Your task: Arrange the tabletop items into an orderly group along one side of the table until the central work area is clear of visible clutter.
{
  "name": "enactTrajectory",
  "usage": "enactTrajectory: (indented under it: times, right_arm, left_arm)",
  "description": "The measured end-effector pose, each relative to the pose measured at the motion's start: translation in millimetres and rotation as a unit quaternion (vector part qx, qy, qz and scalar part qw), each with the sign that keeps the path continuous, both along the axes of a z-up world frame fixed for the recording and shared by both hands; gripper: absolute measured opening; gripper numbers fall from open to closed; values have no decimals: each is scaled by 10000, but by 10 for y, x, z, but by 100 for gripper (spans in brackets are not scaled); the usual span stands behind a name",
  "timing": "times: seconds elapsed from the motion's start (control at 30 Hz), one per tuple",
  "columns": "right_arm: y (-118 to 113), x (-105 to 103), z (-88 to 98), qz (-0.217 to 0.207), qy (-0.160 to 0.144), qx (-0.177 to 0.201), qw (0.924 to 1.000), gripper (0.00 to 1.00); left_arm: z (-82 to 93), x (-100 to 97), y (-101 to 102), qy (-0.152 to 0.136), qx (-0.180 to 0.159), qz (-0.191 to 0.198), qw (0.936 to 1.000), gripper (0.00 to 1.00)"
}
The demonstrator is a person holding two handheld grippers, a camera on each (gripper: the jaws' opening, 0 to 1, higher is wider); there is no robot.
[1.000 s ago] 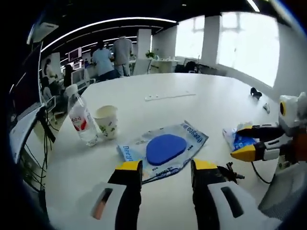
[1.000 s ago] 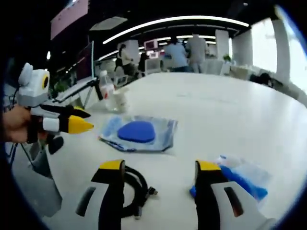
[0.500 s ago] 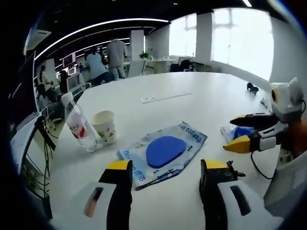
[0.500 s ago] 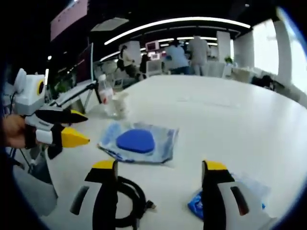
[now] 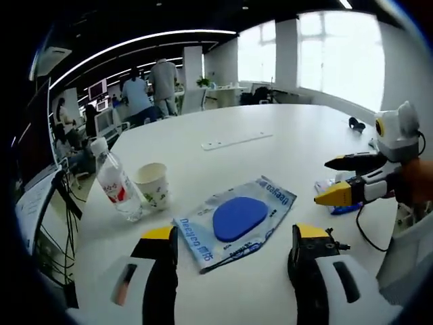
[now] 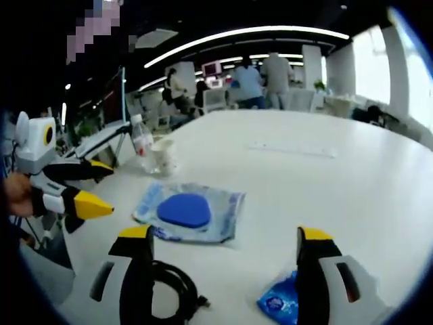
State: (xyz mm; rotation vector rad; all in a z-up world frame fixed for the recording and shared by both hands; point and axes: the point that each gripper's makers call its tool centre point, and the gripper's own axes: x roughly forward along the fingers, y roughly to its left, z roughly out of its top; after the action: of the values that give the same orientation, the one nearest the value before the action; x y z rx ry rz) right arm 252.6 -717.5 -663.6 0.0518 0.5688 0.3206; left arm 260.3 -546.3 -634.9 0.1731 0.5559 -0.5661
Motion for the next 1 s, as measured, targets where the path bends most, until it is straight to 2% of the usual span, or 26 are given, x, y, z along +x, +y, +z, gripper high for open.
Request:
enactTrajectory:
  times: [0.1,0.17,0.2,0.23,0.33,0.47,0.63,0.9,1.0]
  right_arm:
    - [13,-13,-34,25,31,27,10000,90]
    - [19,-14,-45,35,35,36,10000,94]
    - [36,-14,-53,65,41,61,10000,98]
    - [102,-21,-50,221,41,169,9996,99]
    - [125,-34,-92,343,132,46,9993,100]
    - [152,-12,-91,329,112,179,9992,100]
    - [184,22,-142,452,205,73,9987,100]
    - [101,183,-140,440,245,-8,9987,100]
    - [32,266,-141,336,212,-72,9992,100]
  left_arm:
    - [-17,18,44,-21,93,73,9999,74]
    - [-36,41,90,-25,133,176,9998,83]
    - [-51,50,110,-22,177,208,9996,88]
    - [-71,51,141,0,272,247,9993,92]
    - [-101,52,164,43,301,222,9993,93]
    - [-122,60,191,81,278,262,9992,95]
    - [-184,74,216,192,261,269,9991,99]
    - [-308,106,247,395,361,176,9984,99]
    - [-398,108,250,595,338,242,9974,99]
